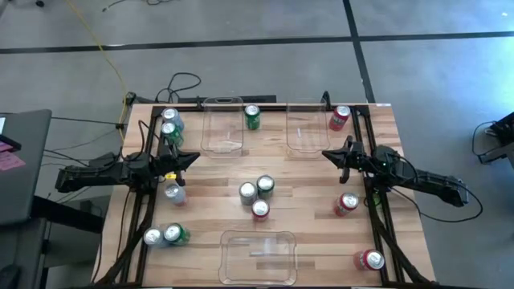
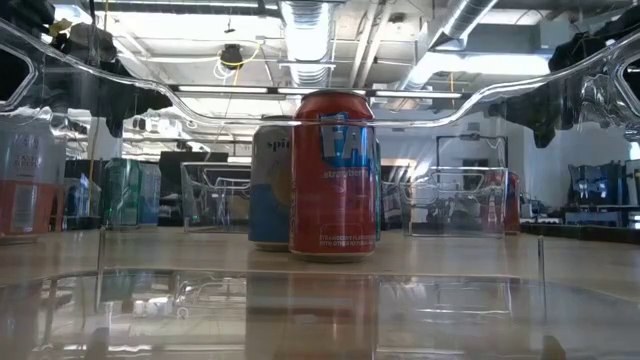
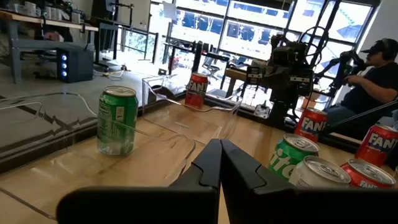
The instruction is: Sort soda cans
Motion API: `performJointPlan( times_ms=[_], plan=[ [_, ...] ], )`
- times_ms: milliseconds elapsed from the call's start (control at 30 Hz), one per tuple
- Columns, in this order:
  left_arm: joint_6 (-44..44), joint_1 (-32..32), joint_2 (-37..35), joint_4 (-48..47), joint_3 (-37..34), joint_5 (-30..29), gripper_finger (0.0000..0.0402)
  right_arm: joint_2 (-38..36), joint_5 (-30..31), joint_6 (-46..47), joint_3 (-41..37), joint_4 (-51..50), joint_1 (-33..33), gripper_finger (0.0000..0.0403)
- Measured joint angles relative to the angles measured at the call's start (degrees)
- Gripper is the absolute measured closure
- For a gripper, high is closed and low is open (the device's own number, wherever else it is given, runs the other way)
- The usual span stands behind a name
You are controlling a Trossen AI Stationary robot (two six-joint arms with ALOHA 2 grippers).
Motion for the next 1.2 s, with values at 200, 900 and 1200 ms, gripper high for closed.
performJointPlan(
  times_ms=[200,900,1200],
  plan=[
    [0.3,0.0,0.0,0.1,0.0,-0.1,0.0401,0.0,0.0,0.0,0.0,0.0,0.0,0.0372],
    [11.1,0.0,0.0,3.4,0.0,-1.8,0.0401,0.0,0.0,0.0,0.0,0.0,0.0,0.0372],
    [8.0,0.1,0.0,-5.9,9.1,-10.6,0.0352,0.0,0.0,0.0,-0.1,0.9,0.0,0.0372]
  ],
)
